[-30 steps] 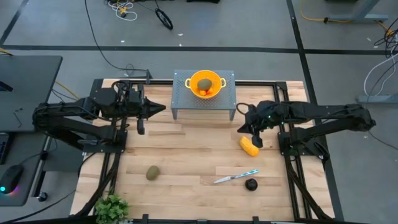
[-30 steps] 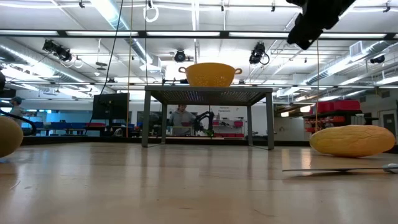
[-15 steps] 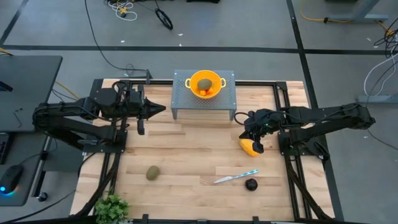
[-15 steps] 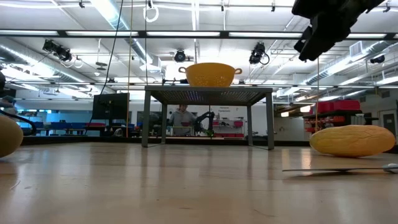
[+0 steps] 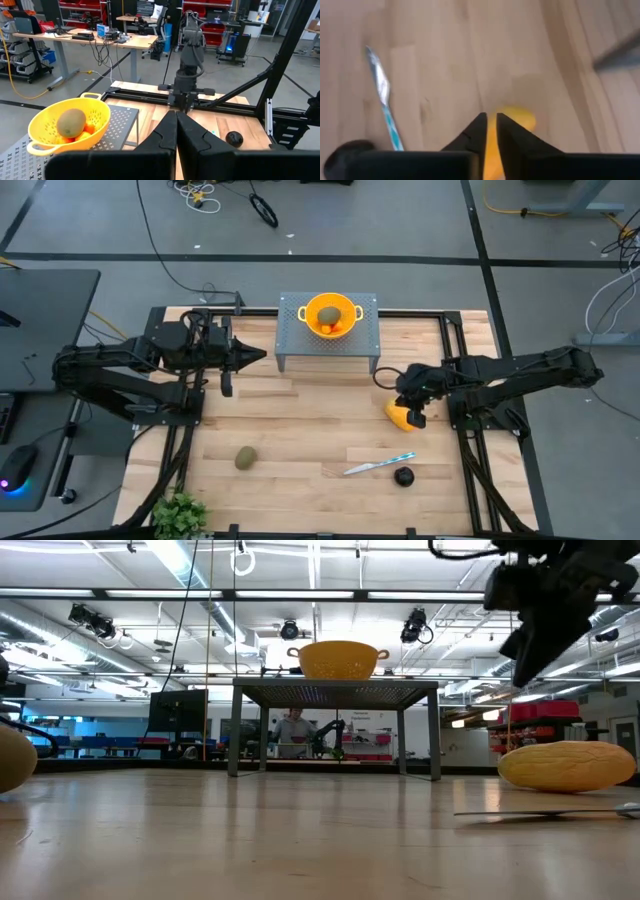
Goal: Pick & Place Fruit
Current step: Put the yellow mango into the yellow strainer bowl on the shelf
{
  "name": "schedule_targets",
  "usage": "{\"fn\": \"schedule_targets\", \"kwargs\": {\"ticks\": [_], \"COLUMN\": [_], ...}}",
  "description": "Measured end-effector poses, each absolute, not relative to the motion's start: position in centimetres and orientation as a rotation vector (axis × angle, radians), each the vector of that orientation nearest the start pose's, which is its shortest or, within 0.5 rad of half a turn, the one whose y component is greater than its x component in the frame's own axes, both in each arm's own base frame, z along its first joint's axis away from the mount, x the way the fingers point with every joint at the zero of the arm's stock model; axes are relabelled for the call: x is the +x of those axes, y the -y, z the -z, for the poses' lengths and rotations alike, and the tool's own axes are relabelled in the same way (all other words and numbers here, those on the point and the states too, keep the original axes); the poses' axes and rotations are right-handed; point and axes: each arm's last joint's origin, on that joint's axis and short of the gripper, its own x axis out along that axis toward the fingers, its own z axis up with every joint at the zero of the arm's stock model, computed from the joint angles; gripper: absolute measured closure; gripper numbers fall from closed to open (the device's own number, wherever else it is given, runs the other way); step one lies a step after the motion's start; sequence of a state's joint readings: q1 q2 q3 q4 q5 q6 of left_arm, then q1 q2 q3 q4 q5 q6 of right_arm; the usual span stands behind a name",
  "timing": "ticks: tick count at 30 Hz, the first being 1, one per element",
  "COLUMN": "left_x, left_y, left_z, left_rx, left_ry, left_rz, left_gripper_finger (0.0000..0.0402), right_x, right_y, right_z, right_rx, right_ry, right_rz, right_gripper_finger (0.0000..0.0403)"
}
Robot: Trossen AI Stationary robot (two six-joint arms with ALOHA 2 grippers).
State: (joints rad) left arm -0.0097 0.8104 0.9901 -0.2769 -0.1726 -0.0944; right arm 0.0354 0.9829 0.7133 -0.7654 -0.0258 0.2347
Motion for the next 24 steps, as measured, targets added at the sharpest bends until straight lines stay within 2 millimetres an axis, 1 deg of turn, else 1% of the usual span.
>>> {"fn": "schedule_targets", "kwargs": {"ticks": [5, 13, 18, 24], "left_x": [16.42, 16.42, 16.42, 16.42], "left_y": [-0.34, -0.34, -0.34, -0.34], "left_z": [-38.82, -38.82, -38.83, -38.82], "left_rx": [-0.089, -0.09, -0.092, -0.093], "left_ry": [-0.089, -0.089, -0.089, -0.089], "left_rz": [-0.167, -0.167, -0.168, -0.168], "left_gripper_finger": [0.0398, 0.0398, 0.0398, 0.0398], "right_x": [17.13, 17.09, 16.92, 16.81], "right_y": [-0.66, -0.66, -0.56, -0.55], "right_z": [-23.04, -23.02, -22.93, -22.78], "right_rx": [0.246, 0.269, 0.297, 0.299], "right_ry": [-1.078, -1.081, -1.094, -1.118], "right_rz": [0.104, 0.119, 0.174, 0.181], "right_gripper_finger": [0.0283, 0.0171, 0.0122, 0.008]}}
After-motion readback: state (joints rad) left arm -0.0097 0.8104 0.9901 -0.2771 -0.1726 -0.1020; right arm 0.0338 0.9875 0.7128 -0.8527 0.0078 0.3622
